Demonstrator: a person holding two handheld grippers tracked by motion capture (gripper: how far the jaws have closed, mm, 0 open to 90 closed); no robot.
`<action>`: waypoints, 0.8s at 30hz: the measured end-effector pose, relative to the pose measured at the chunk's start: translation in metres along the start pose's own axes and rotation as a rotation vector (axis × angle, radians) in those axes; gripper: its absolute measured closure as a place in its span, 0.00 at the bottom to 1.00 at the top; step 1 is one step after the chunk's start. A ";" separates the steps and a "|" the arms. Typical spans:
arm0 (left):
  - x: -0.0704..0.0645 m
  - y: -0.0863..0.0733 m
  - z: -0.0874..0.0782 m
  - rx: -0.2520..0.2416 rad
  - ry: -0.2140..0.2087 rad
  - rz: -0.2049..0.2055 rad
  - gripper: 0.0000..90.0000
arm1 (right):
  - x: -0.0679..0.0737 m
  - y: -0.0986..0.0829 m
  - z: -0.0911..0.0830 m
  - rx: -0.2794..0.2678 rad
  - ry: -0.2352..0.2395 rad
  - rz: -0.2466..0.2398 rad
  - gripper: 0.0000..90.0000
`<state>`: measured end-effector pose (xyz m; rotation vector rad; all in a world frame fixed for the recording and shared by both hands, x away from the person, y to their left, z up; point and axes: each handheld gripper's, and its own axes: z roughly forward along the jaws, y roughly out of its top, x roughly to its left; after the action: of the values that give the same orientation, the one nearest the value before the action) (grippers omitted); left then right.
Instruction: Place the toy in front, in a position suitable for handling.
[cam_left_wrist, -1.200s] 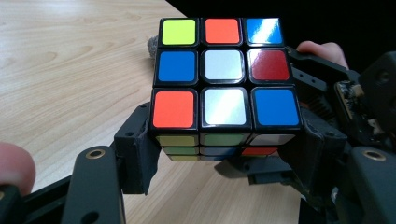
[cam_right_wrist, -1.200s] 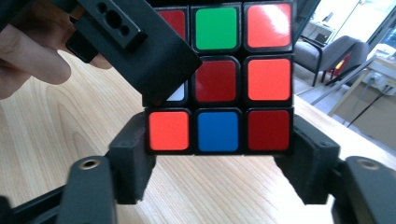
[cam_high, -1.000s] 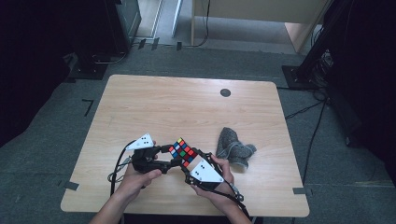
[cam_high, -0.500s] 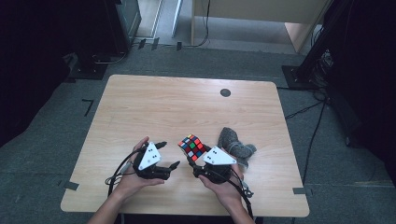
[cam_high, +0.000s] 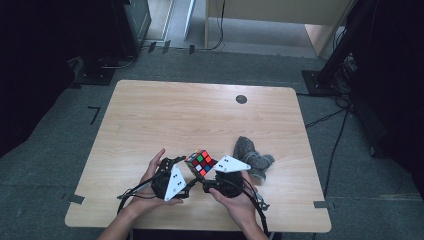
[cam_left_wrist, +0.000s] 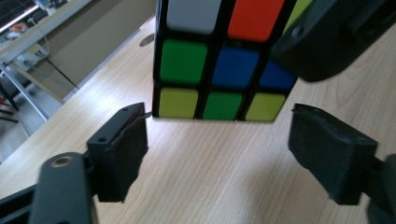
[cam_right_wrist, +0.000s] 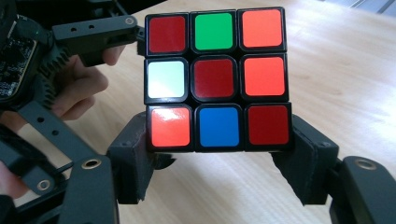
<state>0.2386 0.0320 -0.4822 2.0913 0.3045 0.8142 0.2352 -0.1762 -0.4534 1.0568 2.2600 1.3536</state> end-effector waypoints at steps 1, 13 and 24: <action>-0.001 0.000 0.000 -0.003 0.001 0.001 0.24 | 0.000 0.000 0.001 0.006 0.005 0.002 0.38; 0.006 -0.002 -0.003 -0.001 -0.042 -0.052 0.38 | -0.004 -0.001 -0.005 -0.093 0.047 0.071 0.29; 0.027 -0.011 -0.005 0.000 -0.082 -0.250 0.38 | -0.066 -0.021 -0.029 -0.056 -0.410 0.119 0.32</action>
<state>0.2570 0.0550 -0.4766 2.0300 0.5097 0.5777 0.2543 -0.2485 -0.4635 1.3274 1.8771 1.1110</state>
